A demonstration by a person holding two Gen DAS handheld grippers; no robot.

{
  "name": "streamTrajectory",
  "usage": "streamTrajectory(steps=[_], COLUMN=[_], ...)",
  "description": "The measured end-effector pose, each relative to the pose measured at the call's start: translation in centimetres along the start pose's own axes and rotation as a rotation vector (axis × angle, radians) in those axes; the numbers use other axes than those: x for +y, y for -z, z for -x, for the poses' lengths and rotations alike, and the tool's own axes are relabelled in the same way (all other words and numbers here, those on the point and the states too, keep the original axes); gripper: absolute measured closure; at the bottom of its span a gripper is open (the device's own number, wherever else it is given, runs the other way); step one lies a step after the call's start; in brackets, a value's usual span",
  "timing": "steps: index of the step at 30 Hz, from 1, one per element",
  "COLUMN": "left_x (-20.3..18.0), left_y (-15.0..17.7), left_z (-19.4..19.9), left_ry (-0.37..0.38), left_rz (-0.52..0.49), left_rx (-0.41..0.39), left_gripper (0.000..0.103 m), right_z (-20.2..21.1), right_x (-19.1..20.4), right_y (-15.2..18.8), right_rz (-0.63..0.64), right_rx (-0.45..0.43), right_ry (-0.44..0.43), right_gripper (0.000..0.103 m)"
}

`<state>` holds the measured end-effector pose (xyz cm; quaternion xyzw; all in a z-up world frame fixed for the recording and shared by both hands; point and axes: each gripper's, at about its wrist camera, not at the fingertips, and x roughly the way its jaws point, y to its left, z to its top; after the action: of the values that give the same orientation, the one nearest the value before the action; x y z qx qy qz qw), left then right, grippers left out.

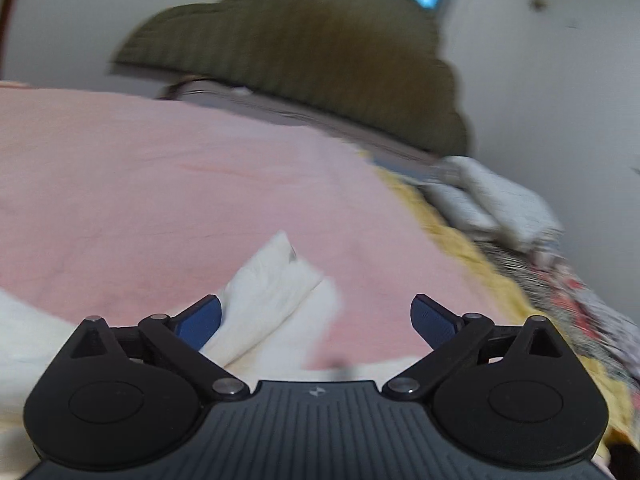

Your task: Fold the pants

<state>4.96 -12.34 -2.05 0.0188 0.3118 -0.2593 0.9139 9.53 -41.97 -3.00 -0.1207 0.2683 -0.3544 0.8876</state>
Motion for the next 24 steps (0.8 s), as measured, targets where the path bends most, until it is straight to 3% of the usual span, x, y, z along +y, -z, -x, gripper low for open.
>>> streamTrajectory(steps=[2, 4, 6, 9, 11, 12, 16, 24], left_x=[0.0, -0.1, -0.1, -0.1, -0.1, -0.1, -0.2, -0.2], left_y=[0.0, 0.0, 0.0, 0.0, 0.0, 0.0, 0.1, 0.1], left_z=[0.0, 0.0, 0.0, 0.0, 0.0, 0.0, 0.0, 0.0], left_ry=[0.0, 0.0, 0.0, -0.001, 0.0, 0.0, 0.003, 0.002], left_rz=[0.0, 0.0, 0.0, 0.0, 0.0, 0.001, 0.003, 0.003], left_rx=[0.0, 0.0, 0.001, 0.001, 0.001, 0.0, 0.0, 0.001], left_gripper=[0.007, 0.007, 0.006, 0.006, 0.006, 0.006, 0.006, 0.006], right_z=[-0.1, 0.2, 1.1, 0.4, -0.7, -1.1, -1.8, -2.8], right_x=[-2.2, -4.7, -7.8, -11.0, -11.0, -10.7, -9.3, -7.7], right_y=[1.1, 2.0, 2.8, 4.4, 5.4, 5.5, 6.0, 5.7], right_rz=[-0.03, -0.129, -0.339, -0.683, -0.836, -0.864, -0.962, -0.961], right_rx=[0.006, 0.022, 0.016, 0.05, 0.102, 0.126, 0.181, 0.247], right_ry=[0.134, 0.15, -0.037, -0.515, -0.671, -0.706, -0.854, -0.907], right_gripper=[0.001, 0.001, 0.001, 0.001, 0.002, 0.002, 0.021, 0.021])
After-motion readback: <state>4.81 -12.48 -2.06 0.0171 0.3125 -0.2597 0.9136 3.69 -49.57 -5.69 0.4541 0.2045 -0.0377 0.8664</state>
